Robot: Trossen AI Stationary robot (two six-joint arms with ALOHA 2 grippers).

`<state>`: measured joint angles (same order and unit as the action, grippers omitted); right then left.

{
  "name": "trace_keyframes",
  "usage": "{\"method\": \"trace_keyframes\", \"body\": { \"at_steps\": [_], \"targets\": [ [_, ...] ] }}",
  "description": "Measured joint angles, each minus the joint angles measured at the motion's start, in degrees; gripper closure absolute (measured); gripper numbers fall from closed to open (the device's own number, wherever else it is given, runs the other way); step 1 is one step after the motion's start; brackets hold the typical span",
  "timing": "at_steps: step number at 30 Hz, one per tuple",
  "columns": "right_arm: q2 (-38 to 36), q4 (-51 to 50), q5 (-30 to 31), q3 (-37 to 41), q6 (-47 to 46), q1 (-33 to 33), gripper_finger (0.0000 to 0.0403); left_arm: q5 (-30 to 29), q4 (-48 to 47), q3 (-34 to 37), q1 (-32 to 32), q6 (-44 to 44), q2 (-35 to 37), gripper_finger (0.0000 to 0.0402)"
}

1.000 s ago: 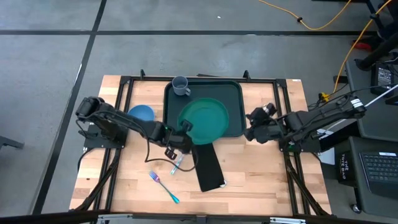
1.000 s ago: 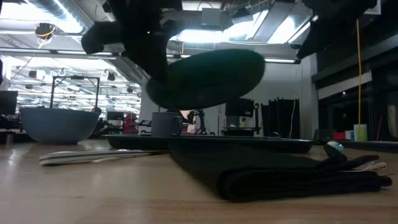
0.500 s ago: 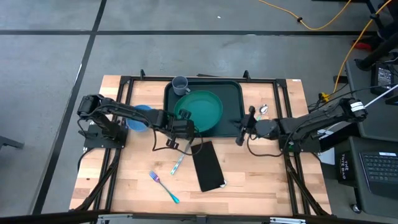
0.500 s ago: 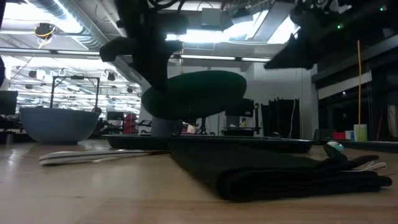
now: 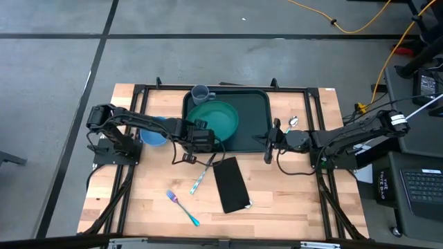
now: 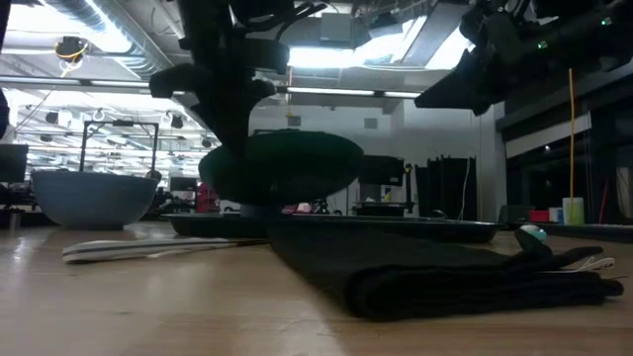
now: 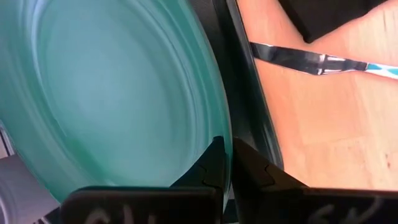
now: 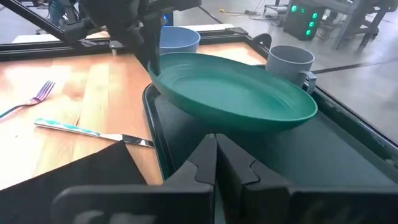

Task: Set up tray
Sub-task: Put the plate on the tray to the bottom of the mug

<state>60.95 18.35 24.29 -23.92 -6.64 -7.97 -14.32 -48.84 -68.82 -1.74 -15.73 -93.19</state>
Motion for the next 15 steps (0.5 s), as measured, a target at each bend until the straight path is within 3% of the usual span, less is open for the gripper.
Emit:
{"method": "trace_keyframes", "body": {
  "at_steps": [9,15],
  "targets": [
    [0.0,0.4,0.0,0.0,1.4,1.4,0.0396,1.6,0.2,0.1,-0.2,-0.2,-1.0,0.0399],
    [0.0,-0.2,0.0,0.0,1.4,2.7,0.0395,1.8,0.1,1.2,0.0,-0.5,-5.3,0.0399]
  ]
}}
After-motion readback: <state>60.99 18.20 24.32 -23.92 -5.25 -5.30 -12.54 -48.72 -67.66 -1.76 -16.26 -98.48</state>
